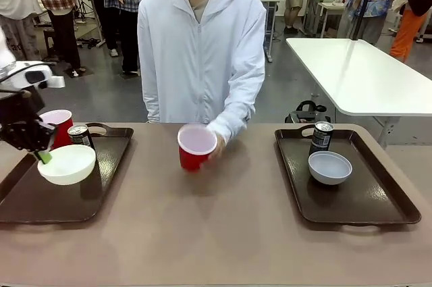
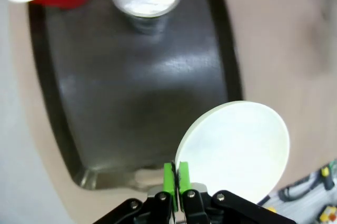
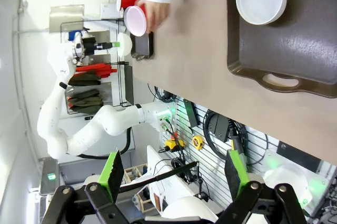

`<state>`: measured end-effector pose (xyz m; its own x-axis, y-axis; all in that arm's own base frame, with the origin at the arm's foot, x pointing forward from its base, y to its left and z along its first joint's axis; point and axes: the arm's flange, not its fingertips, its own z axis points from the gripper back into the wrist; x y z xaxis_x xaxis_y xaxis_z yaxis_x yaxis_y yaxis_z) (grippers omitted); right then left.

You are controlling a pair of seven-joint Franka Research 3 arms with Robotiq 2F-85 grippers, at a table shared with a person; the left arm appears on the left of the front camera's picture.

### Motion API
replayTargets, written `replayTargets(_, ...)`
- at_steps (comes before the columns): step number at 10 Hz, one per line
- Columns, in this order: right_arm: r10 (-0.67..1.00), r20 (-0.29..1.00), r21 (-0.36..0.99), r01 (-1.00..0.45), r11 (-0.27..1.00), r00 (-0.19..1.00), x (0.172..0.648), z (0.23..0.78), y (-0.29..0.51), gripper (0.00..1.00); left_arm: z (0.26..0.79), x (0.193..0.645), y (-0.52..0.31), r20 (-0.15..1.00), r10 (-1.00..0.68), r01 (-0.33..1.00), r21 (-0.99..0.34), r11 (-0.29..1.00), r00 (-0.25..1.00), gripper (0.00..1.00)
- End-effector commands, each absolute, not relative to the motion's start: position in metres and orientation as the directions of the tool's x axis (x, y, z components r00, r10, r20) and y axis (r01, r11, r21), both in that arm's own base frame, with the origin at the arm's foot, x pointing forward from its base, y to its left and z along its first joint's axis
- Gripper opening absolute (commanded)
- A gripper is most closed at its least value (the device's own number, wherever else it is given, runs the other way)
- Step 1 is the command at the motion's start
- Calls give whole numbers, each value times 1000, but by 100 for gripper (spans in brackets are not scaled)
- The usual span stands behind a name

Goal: Prepare tableware on both trays.
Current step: Pick up a Picnic Bowl from the table and place it on a Handle tray.

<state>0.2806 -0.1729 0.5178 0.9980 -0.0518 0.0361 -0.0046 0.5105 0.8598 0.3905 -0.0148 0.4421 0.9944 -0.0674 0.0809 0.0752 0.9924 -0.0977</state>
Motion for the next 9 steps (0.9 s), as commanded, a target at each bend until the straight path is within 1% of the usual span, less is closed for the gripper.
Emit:
replayTargets(1, -45, 56, 869, -26, 494, 997, 282, 519, -172, 100, 418, 405, 6, 98, -8, 21, -136, 991, 995, 0)
replayTargets(3, -45, 56, 869, -26, 494, 997, 282, 519, -172, 100, 405, 411, 16, 81, 21, -11, -118, 993, 996, 0)
replayTargets(4, -45, 56, 869, -26, 494, 997, 282, 519, -172, 100, 392, 413, 16, 65, 31, -26, -77, 997, 997, 0)
replayTargets(5, -45, 56, 869, -26, 494, 997, 282, 519, -172, 100, 378, 415, 13, 44, 29, -27, -65, 998, 999, 0)
replayTargets(8, -45, 56, 869, -26, 494, 997, 282, 519, -172, 100, 355, 416, 4, 27, 24, -23, -41, 999, 999, 0)
replayTargets(9, -45, 56, 869, -26, 494, 997, 282, 519, -172, 100, 354, 415, 2, 25, 17, -16, -40, 999, 1000, 63)
